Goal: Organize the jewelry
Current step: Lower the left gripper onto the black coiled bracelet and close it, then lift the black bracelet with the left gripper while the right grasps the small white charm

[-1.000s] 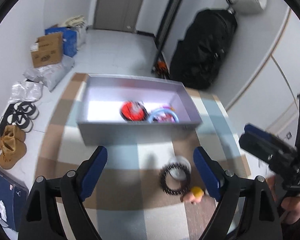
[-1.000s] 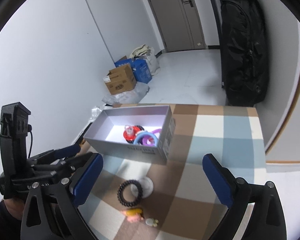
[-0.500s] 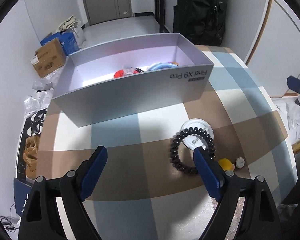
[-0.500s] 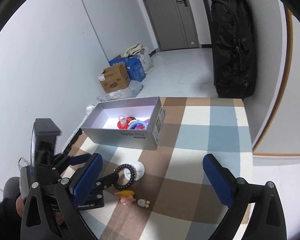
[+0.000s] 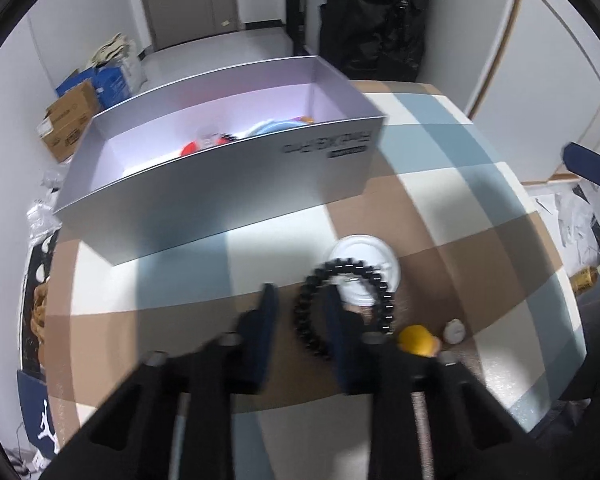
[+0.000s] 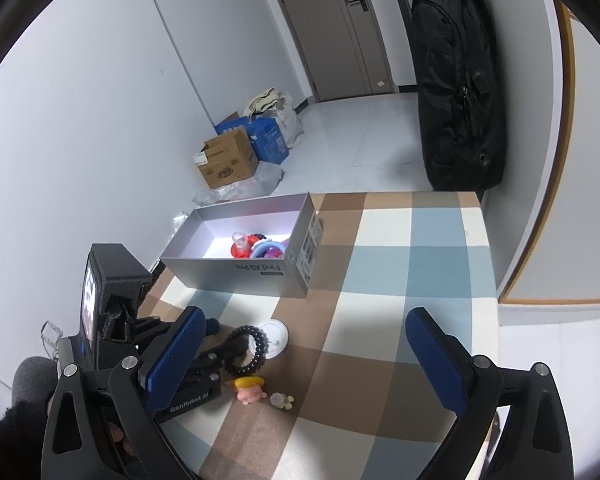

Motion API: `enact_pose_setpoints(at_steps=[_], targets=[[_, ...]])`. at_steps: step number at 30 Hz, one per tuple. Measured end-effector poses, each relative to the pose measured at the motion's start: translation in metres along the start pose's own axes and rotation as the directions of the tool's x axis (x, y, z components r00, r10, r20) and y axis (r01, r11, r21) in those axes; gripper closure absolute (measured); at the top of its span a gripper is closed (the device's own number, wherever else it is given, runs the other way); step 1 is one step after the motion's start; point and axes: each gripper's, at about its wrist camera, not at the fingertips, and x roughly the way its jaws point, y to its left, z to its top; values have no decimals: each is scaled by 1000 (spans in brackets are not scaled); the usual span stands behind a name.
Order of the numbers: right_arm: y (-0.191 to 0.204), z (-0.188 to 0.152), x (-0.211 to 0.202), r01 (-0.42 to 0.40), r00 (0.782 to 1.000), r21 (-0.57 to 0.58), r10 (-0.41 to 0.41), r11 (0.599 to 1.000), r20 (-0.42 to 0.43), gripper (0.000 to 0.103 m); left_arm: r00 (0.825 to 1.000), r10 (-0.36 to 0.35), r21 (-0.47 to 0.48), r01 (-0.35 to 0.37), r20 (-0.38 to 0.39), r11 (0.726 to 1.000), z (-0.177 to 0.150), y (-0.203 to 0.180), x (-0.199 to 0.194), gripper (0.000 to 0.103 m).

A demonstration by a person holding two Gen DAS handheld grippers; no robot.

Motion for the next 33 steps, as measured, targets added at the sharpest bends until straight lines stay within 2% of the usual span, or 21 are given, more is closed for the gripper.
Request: enact_pose_setpoints(at_steps=[4,7,10,21,25,27,31,33], targets=[[-1,-1,0,0,1000,1,0,1000,0,2,1000,18,32,-18,3,999,0,-5,0,96],[-2,-1,2,3,1000,3,-3,1000,-6,2,1000,-11,-4,11,-7,1000,1,3,-1,96],[-2,-3,5,6,1000,5,-6,1000,-16,2,1000,-6,-34,6,-2,999,2,10,-3,97],[-2,-17,18,5,996,9,-5,1000,-85,2,996,-47,-127,57,81,990,8,29,-27,97],[-1,-29,29,71,987,-35,-75,997,-143,4,993,-66,-172,83,103,982,9,36,-32,97],[0,-33,34,55,983,-46,-63,997,-174,15,991,-75,-187,96,115,978,10,39,-35,97],[5,-44,39,58,974,-97,-77,994,-215,27,986,-85,-200,113,144,973,11,43,-43,97],[11,-50,41,50,969,-124,-79,991,-233,36,984,-89,-206,120,155,971,11,44,-46,97]])
